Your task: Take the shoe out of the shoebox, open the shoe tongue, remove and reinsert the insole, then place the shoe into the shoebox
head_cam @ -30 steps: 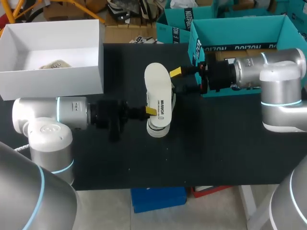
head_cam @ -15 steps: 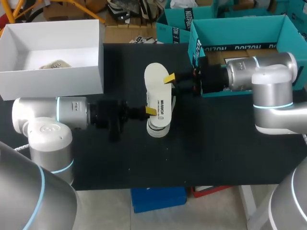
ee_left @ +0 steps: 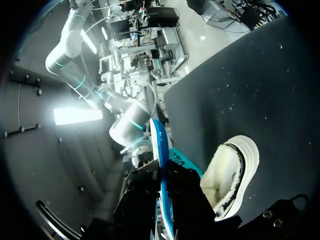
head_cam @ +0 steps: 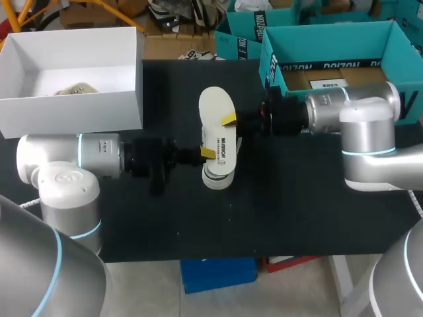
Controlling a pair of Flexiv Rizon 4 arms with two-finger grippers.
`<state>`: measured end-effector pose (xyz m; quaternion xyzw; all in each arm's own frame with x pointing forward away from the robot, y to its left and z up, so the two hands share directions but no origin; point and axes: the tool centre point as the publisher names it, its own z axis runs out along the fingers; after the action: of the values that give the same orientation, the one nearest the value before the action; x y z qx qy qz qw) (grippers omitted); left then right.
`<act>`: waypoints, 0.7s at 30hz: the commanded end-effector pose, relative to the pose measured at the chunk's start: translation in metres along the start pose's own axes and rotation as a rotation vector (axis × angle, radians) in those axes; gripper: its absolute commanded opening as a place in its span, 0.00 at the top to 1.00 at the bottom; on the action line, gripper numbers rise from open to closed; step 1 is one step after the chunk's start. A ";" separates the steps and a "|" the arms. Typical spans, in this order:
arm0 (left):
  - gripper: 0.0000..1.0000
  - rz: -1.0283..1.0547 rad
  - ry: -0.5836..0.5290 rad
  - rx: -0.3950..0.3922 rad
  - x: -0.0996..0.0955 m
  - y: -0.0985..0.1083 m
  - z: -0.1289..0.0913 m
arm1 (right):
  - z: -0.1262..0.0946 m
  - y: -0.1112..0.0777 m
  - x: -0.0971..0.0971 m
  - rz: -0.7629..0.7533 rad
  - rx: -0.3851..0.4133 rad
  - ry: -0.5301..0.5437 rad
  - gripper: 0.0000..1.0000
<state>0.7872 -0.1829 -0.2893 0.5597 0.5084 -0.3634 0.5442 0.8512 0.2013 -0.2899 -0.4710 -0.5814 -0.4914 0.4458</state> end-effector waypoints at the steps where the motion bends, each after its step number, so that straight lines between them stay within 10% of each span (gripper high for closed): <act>1: 1.00 0.003 0.002 -0.006 0.000 -0.002 0.000 | 0.003 0.002 -0.003 0.003 0.008 -0.012 1.00; 12: 1.00 0.000 0.006 -0.011 0.000 -0.002 0.001 | 0.003 0.002 -0.003 0.003 0.008 -0.012 1.00; 13: 0.80 -0.007 0.015 -0.013 -0.001 -0.002 0.000 | 0.003 0.002 -0.003 0.003 0.008 -0.012 1.00; 14: 0.00 -0.012 0.017 -0.012 -0.001 -0.001 0.000 | 0.003 0.002 -0.003 0.003 0.008 -0.012 1.00; 21: 0.00 -0.110 0.162 -0.051 -0.012 0.003 -0.010 | 0.003 0.002 -0.003 0.003 0.008 -0.012 1.00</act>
<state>0.7934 -0.1767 -0.2881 0.5397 0.5544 -0.3565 0.5238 0.8526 0.2032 -0.2921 -0.4725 -0.5851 -0.4860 0.4452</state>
